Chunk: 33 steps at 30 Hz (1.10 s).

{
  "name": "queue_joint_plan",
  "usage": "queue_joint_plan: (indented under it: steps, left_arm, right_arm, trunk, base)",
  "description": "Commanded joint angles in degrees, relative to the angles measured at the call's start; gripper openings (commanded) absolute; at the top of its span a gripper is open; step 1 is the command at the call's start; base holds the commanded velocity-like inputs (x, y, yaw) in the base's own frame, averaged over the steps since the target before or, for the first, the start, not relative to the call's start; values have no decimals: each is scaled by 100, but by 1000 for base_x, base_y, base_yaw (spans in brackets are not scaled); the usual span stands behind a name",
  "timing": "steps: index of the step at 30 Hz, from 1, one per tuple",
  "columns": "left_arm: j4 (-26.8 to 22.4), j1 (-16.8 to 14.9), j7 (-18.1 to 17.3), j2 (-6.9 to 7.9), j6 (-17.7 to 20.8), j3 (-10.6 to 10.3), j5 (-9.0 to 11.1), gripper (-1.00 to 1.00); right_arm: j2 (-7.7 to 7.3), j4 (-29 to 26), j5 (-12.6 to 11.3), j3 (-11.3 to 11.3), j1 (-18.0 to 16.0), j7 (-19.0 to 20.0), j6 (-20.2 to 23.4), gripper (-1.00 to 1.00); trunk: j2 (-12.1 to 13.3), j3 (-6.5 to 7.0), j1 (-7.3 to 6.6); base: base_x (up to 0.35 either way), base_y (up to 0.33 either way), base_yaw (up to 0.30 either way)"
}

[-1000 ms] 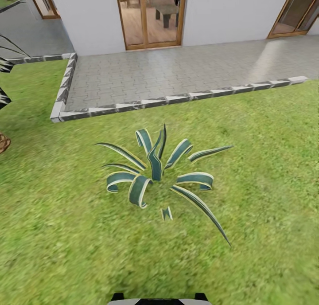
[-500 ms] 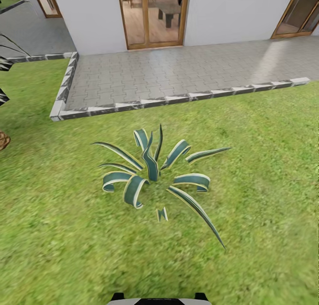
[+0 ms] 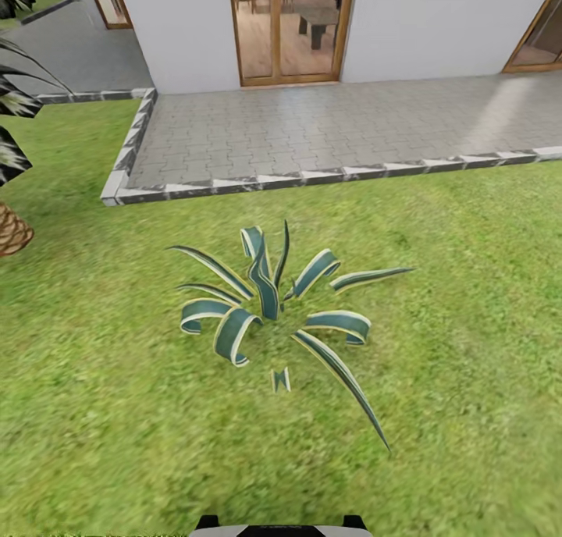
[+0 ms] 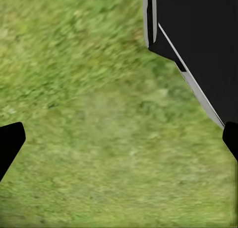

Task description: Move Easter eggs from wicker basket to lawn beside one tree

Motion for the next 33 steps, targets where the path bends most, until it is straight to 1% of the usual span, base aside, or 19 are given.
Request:
queue_joint_plan:
  steps: [1, 9, 23, 33]
  left_arm:
    - [4, -2, 6, 1, -20, -29, -4, 100]
    - [0, -2, 5, 1, -20, -29, -5, 100]
    - [0, -2, 6, 1, -20, -29, -7, 100]
    - [0, -2, 8, 1, -20, -29, -6, 100]
  right_arm:
    - [-1, -2, 7, 15, 2, 2, -12, 100]
    - [-1, 6, 12, 17, 3, 0, -12, 100]
    - [3, 12, 17, 17, 2, 2, -12, 100]
    - [0, 12, 8, 15, 2, 0, -12, 100]
  trunk:
    - [-5, -4, 2]
    - [-5, -4, 2]
    - [-5, -4, 2]
    - [-5, -4, 2]
  base:
    - [2, -39, 95]
    - [1, -15, 111]
    - [0, -3, 230]
    - [0, -158, 243]
